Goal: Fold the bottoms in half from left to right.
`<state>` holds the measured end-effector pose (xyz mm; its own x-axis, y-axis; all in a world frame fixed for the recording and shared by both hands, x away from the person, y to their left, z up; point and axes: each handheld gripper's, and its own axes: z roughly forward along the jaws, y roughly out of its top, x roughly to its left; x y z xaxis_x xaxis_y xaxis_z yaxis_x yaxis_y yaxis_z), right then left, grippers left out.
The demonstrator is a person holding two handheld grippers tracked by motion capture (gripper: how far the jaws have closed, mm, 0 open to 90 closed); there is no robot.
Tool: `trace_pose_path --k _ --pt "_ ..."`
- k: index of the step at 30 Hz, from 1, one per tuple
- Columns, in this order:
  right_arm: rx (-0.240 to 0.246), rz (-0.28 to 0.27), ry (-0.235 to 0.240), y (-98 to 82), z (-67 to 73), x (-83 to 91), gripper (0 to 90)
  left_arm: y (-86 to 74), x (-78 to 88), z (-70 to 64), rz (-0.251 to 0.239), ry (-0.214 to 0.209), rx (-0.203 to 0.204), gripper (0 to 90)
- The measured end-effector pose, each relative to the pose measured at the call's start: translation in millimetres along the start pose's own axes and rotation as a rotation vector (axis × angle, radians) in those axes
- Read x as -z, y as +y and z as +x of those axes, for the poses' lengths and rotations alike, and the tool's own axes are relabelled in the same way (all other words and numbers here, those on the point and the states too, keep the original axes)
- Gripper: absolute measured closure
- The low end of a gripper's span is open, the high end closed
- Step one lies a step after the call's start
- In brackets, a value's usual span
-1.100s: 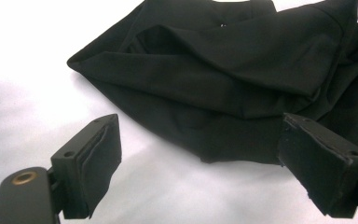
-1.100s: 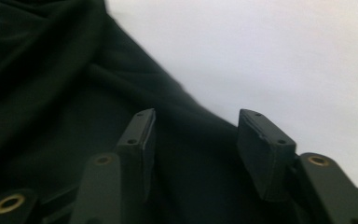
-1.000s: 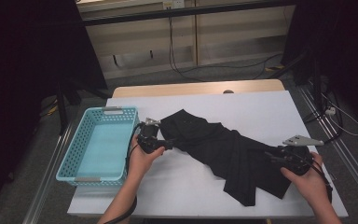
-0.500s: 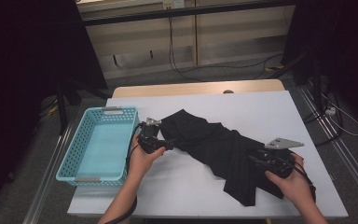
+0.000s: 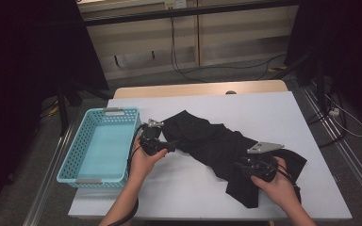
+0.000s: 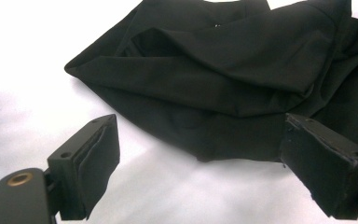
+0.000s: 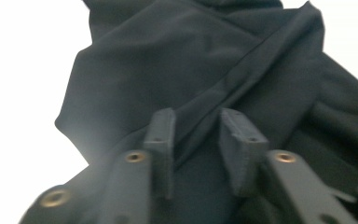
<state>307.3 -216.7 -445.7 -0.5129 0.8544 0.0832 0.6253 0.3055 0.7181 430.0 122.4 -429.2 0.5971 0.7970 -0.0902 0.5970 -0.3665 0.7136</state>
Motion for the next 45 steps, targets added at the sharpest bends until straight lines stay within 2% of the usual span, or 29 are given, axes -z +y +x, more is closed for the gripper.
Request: trace_pose_path --k 4,7,10,15,20,24,26,28,29,30,32,34,37,40,42,45 --pt "-0.010 0.006 0.015 -1.6 -3.1 -2.5 90.0 -1.0 -0.5 -0.2 0.000 0.005 0.002 12.6" --pt "-0.018 0.002 0.036 -2.6 -4.9 -1.4 90.0 -1.0 -0.8 -1.1 0.003 -0.001 0.000 12.6" --pt "-0.019 -0.003 0.038 -2.4 -7.3 1.7 90.0 -0.9 -0.6 -1.4 0.001 0.000 -0.001 12.6" --pt "-0.044 -0.054 0.028 -2.5 -20.9 19.5 90.0 -0.9 -0.2 -0.3 0.000 0.000 0.002 12.6" --pt "-0.096 -0.084 -0.018 -9.3 -45.9 35.3 90.0 -1.0 -0.9 -1.5 0.006 -0.004 -0.006 12.6" --pt "-0.132 -0.095 -0.060 -12.3 -63.8 40.9 90.0 -0.3 -0.5 -1.9 0.009 -0.007 -0.007 12.6" --pt "-0.133 -0.092 -0.090 -11.6 -70.5 41.6 90.0 -0.9 -1.1 -2.6 0.007 -0.003 -0.009 12.6" --pt "-0.127 -0.079 -0.143 -11.7 -77.1 41.3 90.0 -1.3 -1.4 -3.5 0.012 -0.005 -0.012 12.6" --pt "-0.130 -0.076 -0.158 -12.5 -79.8 40.3 90.0 -1.3 -1.7 -4.2 0.014 -0.007 -0.016 12.6" --pt "-0.135 -0.082 -0.153 -13.7 -82.1 38.5 90.0 -1.2 -1.9 -4.4 0.019 -0.009 -0.021 12.6" --pt "-0.137 -0.091 -0.153 -16.1 -82.8 35.3 87.6 -1.1 -2.3 -5.2 0.017 -0.012 -0.022 12.6" --pt "-0.144 -0.089 -0.141 -17.1 -81.6 34.3 77.7 -0.8 -2.2 -6.1 0.006 -0.008 -0.019 12.6" --pt "-0.144 -0.105 -0.121 -18.2 -77.4 40.6 74.6 -0.1 -0.2 -5.4 0.002 -0.008 -0.020 12.6" --pt "-0.135 -0.103 -0.136 -21.8 -73.9 48.7 70.4 0.2 1.0 -5.0 0.004 -0.012 -0.027 12.6" --pt "-0.129 -0.097 -0.164 -25.1 -74.2 53.9 67.1 -0.2 0.3 -6.1 0.001 -0.016 -0.022 12.5" --pt "-0.146 -0.084 -0.179 -33.8 -76.5 59.5 66.1 0.2 0.4 -6.0 0.003 -0.019 -0.026 12.4"
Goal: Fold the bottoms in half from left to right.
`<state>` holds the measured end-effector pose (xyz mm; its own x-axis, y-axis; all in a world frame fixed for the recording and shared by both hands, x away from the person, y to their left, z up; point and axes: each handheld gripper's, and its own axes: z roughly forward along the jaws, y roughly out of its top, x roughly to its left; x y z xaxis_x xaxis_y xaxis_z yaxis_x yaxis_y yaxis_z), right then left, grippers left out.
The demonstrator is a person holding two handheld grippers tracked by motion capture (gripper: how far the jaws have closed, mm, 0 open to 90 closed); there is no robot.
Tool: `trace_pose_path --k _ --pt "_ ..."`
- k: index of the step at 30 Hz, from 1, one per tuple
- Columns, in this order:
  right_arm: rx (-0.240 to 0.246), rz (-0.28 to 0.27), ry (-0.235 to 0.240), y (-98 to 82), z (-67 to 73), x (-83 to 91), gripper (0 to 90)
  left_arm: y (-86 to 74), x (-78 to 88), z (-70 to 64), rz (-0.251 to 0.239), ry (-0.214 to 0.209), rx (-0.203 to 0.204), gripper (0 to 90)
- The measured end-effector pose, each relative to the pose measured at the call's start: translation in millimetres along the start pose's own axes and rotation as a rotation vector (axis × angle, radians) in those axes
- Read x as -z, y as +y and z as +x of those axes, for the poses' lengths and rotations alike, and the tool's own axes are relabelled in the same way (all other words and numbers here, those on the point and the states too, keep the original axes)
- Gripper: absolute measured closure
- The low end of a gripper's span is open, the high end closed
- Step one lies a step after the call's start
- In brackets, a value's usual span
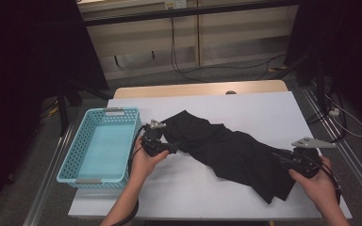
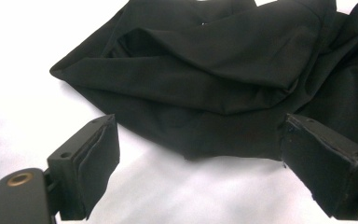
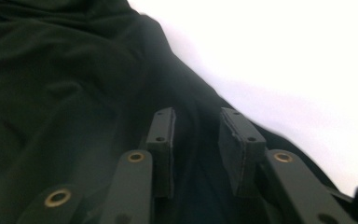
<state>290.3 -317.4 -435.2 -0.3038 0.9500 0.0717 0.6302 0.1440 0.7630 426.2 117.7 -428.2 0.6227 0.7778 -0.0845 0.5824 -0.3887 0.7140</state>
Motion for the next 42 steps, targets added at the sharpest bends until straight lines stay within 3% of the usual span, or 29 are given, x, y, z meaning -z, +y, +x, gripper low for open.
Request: trace_pose_path --k 4,7,11,12,17,22,24,27,29,31,33,38,40,42 --pt "-0.015 0.036 0.012 -12.8 -0.5 3.6 68.3 -0.6 -0.8 0.6 -0.002 0.007 0.006 12.4" --pt "0.011 0.070 0.025 -18.3 3.3 0.1 73.0 0.1 0.1 -0.1 0.001 0.002 0.007 12.4" --pt "0.037 0.098 0.046 -18.2 8.8 -3.4 89.4 0.8 -0.7 -3.1 -0.008 0.004 0.003 12.4" --pt "0.037 0.095 0.064 -18.0 9.4 -3.8 90.0 0.8 -1.2 -3.3 -0.006 0.002 0.002 12.4" --pt "0.024 0.074 0.048 -9.9 1.1 4.2 90.0 1.1 -0.4 -1.8 -0.010 0.003 0.004 12.4" --pt "0.011 0.043 -0.053 -1.7 -21.4 19.6 90.0 2.1 3.0 1.2 -0.016 0.001 0.011 12.4" --pt "0.004 0.049 -0.082 -1.4 -29.0 18.7 90.0 2.0 2.5 0.0 -0.032 0.002 0.030 12.4" --pt "-0.010 0.063 -0.134 -3.5 -37.4 11.8 90.0 2.5 2.6 -0.1 -0.024 0.002 0.016 12.4" --pt "-0.016 0.070 -0.135 -4.0 -40.4 7.2 90.0 2.6 2.3 -0.6 -0.023 0.000 0.016 12.4" --pt "-0.009 0.053 -0.173 -2.4 -42.1 5.8 89.8 2.5 1.5 -1.3 -0.019 -0.001 0.011 12.4" --pt "-0.007 0.022 -0.173 -1.3 -40.9 4.9 86.6 2.4 1.6 -1.4 -0.019 -0.002 0.011 12.4" --pt "0.013 0.033 -0.150 -2.9 -31.2 4.1 78.2 2.5 2.2 -2.1 -0.031 -0.003 0.022 12.4" --pt "0.021 0.029 -0.158 -3.3 -29.0 6.7 76.6 3.1 3.4 -1.0 -0.022 0.001 0.002 12.4" --pt "0.005 0.006 -0.125 -4.3 -26.1 7.5 70.6 3.7 3.4 -1.0 -0.021 0.001 0.001 12.4"
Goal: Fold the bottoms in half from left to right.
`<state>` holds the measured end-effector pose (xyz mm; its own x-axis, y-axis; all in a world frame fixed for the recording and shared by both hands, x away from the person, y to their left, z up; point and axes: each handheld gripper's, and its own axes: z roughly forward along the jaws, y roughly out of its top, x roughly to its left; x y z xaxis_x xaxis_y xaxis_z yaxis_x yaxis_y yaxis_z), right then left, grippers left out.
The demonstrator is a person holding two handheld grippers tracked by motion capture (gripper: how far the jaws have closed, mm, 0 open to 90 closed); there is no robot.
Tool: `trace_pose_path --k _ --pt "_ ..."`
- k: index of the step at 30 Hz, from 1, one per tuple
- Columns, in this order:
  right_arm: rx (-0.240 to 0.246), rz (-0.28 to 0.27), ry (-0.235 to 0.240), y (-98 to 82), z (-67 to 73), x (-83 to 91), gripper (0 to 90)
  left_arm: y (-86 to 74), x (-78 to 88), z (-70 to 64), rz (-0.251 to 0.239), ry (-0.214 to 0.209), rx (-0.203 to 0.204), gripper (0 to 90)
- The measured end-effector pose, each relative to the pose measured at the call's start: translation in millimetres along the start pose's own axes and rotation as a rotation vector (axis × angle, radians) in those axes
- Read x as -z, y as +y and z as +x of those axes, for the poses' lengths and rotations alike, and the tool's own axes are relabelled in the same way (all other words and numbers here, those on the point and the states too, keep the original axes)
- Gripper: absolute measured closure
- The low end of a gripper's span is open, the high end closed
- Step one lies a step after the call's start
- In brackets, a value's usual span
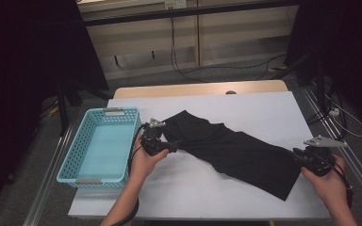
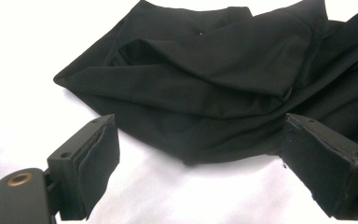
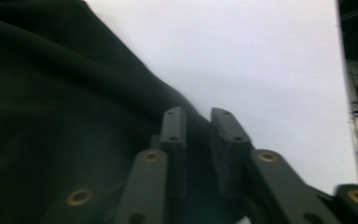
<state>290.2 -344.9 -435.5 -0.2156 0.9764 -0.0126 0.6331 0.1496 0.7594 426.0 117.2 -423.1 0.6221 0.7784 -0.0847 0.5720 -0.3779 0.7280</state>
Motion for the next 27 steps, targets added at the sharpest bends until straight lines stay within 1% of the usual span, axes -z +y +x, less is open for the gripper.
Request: trace_pose_path --k 1,2,3,5,6,10,12,13,14,16,19,20,22,24,26,27 --pt "0.008 -0.013 0.026 0.3 3.5 0.0 68.3 0.2 0.0 0.0 0.001 -0.002 0.001 12.4" --pt "0.029 -0.014 0.028 1.6 8.0 -0.3 65.4 0.3 0.0 0.0 0.001 -0.002 0.001 12.4" --pt "0.041 -0.014 0.020 3.3 12.1 -1.0 62.6 0.4 0.0 -0.3 -0.001 -0.001 0.001 12.4" --pt "0.029 -0.022 0.031 6.5 17.4 -4.0 56.2 0.4 0.5 -0.7 0.002 -0.008 -0.004 12.4" --pt "0.019 -0.025 0.046 7.7 19.9 -5.7 55.0 0.4 0.5 -1.0 0.000 -0.009 -0.003 12.4" --pt "0.012 -0.026 0.104 10.0 31.8 -11.8 50.4 0.1 0.6 -0.3 0.001 -0.012 -0.002 12.2" --pt "0.016 -0.024 0.131 11.1 38.3 -14.6 46.6 -0.4 -0.7 -0.4 -0.012 -0.010 0.018 12.1" --pt "0.022 -0.022 0.141 11.6 41.6 -16.3 43.8 -0.5 -0.4 0.5 -0.007 -0.009 0.012 12.1" --pt "0.035 -0.022 0.149 11.9 44.7 -18.1 41.8 -0.6 -0.7 0.2 -0.015 -0.010 0.023 12.1" --pt "0.060 -0.026 0.162 12.6 51.6 -21.0 39.2 -0.2 0.4 1.8 -0.012 -0.012 0.024 12.0" --pt "0.063 -0.025 0.192 14.6 61.6 -24.6 33.2 -0.6 -0.1 2.4 -0.015 -0.006 0.028 12.0" --pt "0.068 -0.024 0.200 15.2 64.9 -25.6 33.1 -0.8 -0.3 2.3 -0.014 -0.007 0.027 12.0" --pt "0.058 -0.025 0.213 16.0 70.7 -27.3 31.3 -1.0 -0.7 1.7 -0.009 -0.015 0.027 12.0" --pt "0.052 -0.023 0.232 16.5 75.0 -28.7 31.3 -1.5 -1.2 1.9 -0.008 -0.011 0.027 12.0" --pt "0.062 -0.018 0.243 16.3 77.9 -30.0 31.3 -2.1 -1.8 2.3 -0.011 -0.006 0.030 11.9" --pt "0.066 -0.016 0.244 16.0 78.5 -30.5 31.3 -2.1 -1.5 3.1 -0.005 -0.007 0.031 11.9"
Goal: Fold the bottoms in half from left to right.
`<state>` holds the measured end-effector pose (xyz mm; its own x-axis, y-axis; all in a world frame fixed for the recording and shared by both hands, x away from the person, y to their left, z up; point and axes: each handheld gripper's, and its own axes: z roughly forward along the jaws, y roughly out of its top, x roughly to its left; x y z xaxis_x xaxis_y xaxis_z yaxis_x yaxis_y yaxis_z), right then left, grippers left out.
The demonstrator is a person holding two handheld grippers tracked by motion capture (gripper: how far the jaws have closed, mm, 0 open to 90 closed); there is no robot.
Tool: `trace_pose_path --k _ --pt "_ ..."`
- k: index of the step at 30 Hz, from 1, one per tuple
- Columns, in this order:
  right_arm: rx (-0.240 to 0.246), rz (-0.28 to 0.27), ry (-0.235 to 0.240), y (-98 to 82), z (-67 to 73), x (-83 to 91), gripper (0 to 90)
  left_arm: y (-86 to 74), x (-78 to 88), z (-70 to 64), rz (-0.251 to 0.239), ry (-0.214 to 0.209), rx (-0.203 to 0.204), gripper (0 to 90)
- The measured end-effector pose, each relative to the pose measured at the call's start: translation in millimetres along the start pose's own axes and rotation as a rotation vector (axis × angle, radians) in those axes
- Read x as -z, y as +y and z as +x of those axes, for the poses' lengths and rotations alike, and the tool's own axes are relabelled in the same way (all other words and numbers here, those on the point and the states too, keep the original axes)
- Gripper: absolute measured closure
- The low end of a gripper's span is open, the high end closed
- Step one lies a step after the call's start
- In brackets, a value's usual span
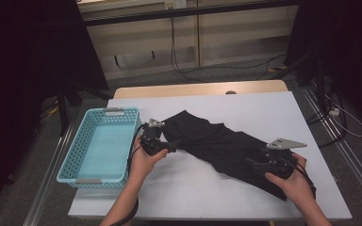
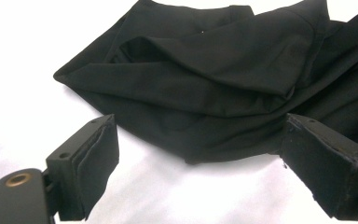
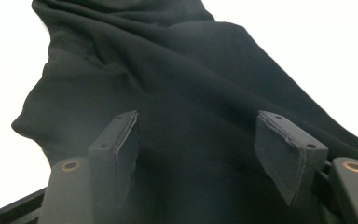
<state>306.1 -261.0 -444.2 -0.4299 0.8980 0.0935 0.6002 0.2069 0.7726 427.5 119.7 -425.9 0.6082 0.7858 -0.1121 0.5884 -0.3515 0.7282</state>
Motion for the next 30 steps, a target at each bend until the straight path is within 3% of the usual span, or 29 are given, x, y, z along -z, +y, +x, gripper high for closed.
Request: trace_pose_path --k 3,6,9,12,16,21,24,26,28,30 --pt "0.003 0.003 0.001 -1.2 -0.3 0.3 30.2 -0.8 -0.9 1.4 -0.001 0.010 0.015 12.1" --pt "0.013 0.007 -0.018 -1.8 0.5 3.3 24.2 -0.8 -1.9 3.3 0.014 0.007 0.002 12.1" --pt "0.017 -0.007 -0.005 -1.5 3.0 8.6 26.2 -1.0 -3.4 1.6 0.005 0.011 0.015 12.2" --pt "0.009 -0.011 0.025 -3.1 5.4 12.3 48.8 -0.5 -2.8 1.0 0.006 0.003 0.012 12.2" --pt "0.029 0.000 0.039 -9.9 13.5 18.4 60.0 -0.4 -1.5 1.0 0.006 0.002 0.004 12.2" --pt "0.063 0.029 0.099 -17.6 17.3 27.3 67.7 1.2 -2.0 0.1 0.004 0.002 0.008 12.2" --pt "0.086 0.056 0.095 -23.5 16.1 27.0 55.9 3.3 -2.5 -1.3 -0.007 0.001 0.006 12.2" --pt "0.092 0.086 0.094 -27.1 16.8 24.4 55.5 4.3 -3.4 -0.6 -0.006 -0.001 0.002 12.2" --pt "0.124 0.109 0.077 -30.8 19.0 21.7 62.3 5.0 -4.9 0.0 -0.006 -0.006 0.013 12.2" --pt "0.139 0.119 0.094 -32.7 20.4 22.0 80.5 5.8 -5.9 0.9 -0.002 -0.005 0.008 12.2"
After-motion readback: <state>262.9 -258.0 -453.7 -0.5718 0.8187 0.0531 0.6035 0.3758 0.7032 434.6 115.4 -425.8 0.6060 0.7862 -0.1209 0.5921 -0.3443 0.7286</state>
